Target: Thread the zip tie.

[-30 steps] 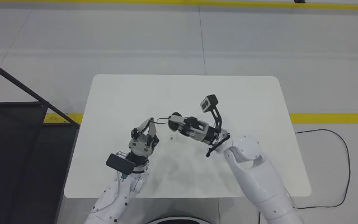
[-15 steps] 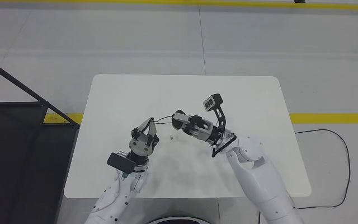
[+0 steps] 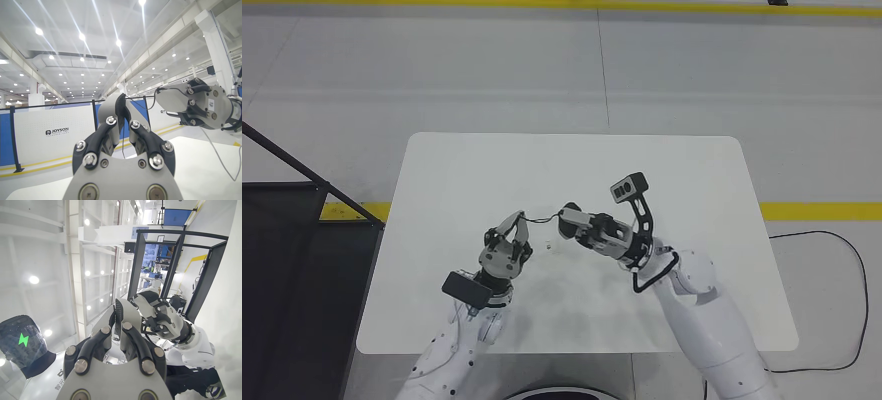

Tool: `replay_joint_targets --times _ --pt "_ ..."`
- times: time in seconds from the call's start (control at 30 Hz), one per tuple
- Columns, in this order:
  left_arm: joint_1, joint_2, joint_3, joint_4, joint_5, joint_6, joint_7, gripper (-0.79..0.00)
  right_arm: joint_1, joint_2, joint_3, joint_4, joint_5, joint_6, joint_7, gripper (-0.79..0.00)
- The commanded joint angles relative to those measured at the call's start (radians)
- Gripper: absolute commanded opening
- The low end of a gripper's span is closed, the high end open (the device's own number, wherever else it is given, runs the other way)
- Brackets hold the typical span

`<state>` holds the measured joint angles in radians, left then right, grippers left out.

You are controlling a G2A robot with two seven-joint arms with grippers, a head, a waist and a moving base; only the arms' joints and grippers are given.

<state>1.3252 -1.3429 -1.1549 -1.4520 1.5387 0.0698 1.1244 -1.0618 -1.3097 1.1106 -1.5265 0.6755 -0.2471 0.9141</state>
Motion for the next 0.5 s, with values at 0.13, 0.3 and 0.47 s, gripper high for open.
replay_joint_targets --times 0.13,0.3,0.47 --pt "-0.004 -0.002 0.008 0.010 0.017 -0.009 -0.003 -0.785 -0.003 -0.001 0.006 0.008 0.033 -0.013 0.025 -0.785" --pt "-0.007 -0.005 0.017 0.018 0.025 -0.014 0.000 -0.785 -0.004 -0.002 0.009 0.015 0.058 -0.026 0.040 -0.785" --pt "-0.011 -0.008 0.029 0.025 0.031 -0.016 0.003 -0.785 -0.008 -0.003 0.012 0.018 0.080 -0.048 0.067 -0.785"
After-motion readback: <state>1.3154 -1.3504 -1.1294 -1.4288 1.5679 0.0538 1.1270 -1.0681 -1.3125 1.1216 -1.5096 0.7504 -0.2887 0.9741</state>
